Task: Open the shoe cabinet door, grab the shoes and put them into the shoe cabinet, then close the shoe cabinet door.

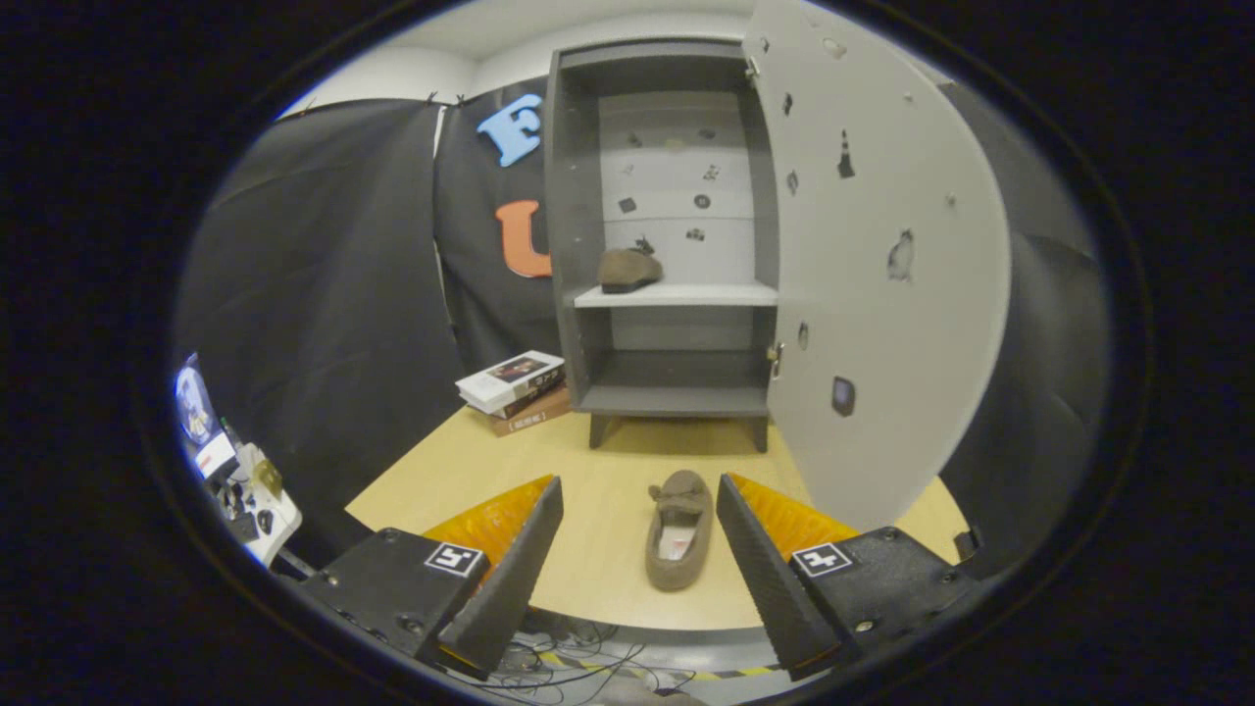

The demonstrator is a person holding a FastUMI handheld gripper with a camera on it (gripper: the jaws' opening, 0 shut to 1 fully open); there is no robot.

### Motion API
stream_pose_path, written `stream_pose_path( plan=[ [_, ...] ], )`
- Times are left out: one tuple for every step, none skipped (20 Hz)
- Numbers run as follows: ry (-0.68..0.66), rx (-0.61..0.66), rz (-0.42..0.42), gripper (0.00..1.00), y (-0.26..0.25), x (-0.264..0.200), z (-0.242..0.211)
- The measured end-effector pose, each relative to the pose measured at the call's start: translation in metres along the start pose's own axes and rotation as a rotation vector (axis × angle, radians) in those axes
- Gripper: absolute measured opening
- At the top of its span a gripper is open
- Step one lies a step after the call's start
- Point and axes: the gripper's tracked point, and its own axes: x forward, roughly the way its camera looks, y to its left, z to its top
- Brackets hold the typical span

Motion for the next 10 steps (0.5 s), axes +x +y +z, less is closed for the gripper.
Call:
stream_pose_path(
  plan=[
    [0.027, 0.015, 0.007, 0.99, 0.000, 0.020, -0.014],
    [0.060, 0.037, 0.015, 1.00, 0.000, 0.039, -0.026],
    [0.080, 0.058, 0.022, 0.99, 0.000, 0.058, -0.036],
    [0.112, 0.066, 0.017, 0.99, -0.003, 0.077, -0.046],
    [0.131, 0.068, 0.014, 0.99, -0.008, 0.094, -0.057],
    [0.158, 0.068, 0.005, 0.99, -0.012, 0.111, -0.066],
    [0.189, 0.078, 0.000, 0.99, -0.015, 0.127, -0.079],
    [0.221, 0.095, -0.001, 0.98, -0.018, 0.142, -0.091],
    [0.246, 0.114, -0.005, 0.99, -0.021, 0.158, -0.102],
    [0.275, 0.131, -0.018, 0.99, -0.025, 0.170, -0.111]
  ],
)
